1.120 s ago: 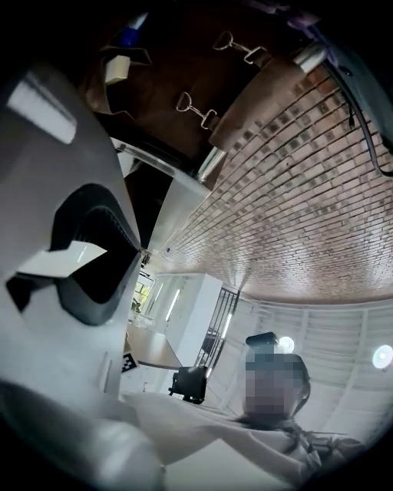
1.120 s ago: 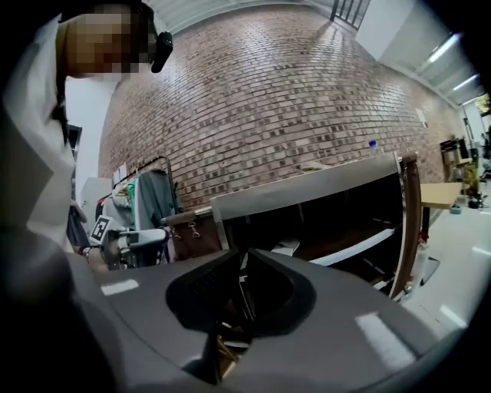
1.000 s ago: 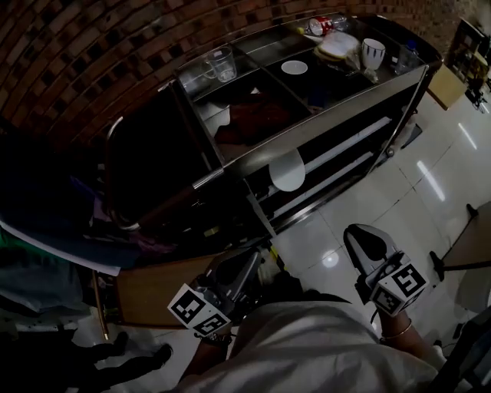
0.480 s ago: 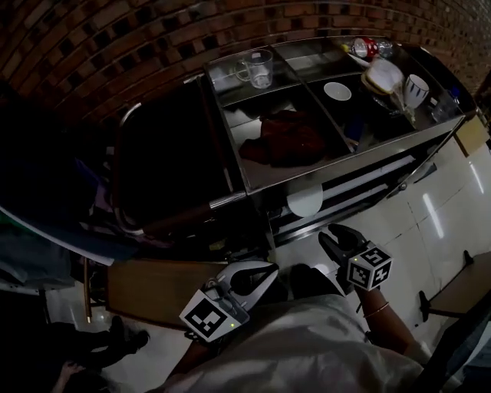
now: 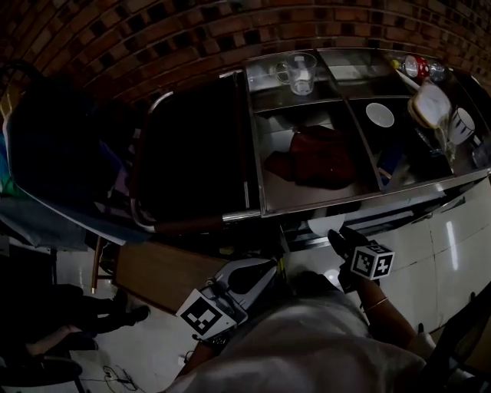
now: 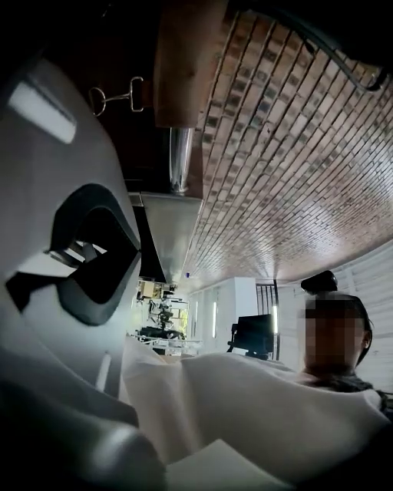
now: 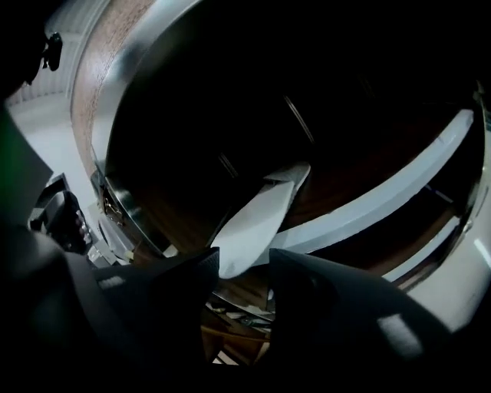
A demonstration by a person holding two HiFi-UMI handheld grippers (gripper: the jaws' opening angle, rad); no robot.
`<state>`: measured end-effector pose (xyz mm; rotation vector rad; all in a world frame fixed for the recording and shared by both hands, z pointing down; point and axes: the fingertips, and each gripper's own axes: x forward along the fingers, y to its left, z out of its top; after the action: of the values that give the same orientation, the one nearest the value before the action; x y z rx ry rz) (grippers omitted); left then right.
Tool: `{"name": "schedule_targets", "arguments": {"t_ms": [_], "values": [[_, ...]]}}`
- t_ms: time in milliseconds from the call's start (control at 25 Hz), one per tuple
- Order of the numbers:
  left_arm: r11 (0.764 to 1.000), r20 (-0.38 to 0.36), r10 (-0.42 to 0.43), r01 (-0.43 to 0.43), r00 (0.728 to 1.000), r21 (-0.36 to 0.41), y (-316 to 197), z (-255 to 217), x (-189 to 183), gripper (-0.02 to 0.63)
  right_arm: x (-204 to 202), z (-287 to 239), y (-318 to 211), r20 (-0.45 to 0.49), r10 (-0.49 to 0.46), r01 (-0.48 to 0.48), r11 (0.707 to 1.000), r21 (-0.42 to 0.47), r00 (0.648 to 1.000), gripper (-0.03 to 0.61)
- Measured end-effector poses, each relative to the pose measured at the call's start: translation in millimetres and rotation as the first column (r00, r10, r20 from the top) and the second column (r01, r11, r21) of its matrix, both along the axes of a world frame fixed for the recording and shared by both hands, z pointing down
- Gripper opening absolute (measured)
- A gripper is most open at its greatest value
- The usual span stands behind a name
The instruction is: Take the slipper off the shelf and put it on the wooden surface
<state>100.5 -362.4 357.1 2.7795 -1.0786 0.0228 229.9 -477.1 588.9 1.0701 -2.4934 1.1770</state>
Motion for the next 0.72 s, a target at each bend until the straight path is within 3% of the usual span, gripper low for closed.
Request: {"name": "schedule_targets", "arguments": {"t_ms": [120,360,520,720], "values": [[0.999,0.002,-0.032,0.032,0.999,-0.007,-7,2,-2,-0.002,-4,4,-13,0.048,0.006,-0.005,1.0,-0.03,0.999,0.19],[0.999,0.027,-0.032,0.032,0.999,-0.005,-13,4,-1,-0.002,-6,4,-22,0.109,0.032,-0.024,0.997,-0.074,0.994,0.109],[1.0,0.016,-0.016,0.016,1.0,-0.003,-14,3,-2,-0.002,-1,-11,-20,0.097,0.039,-0.037,0.999,-0.017,0.994,0.042],[0.998,-0.011,0.067,-0.067,0.998,0.003,-5,-1,-1,-0.002,10,-32,2,0.019,0.078,-0.079,0.996,0.046,0.997,0.035]]}}
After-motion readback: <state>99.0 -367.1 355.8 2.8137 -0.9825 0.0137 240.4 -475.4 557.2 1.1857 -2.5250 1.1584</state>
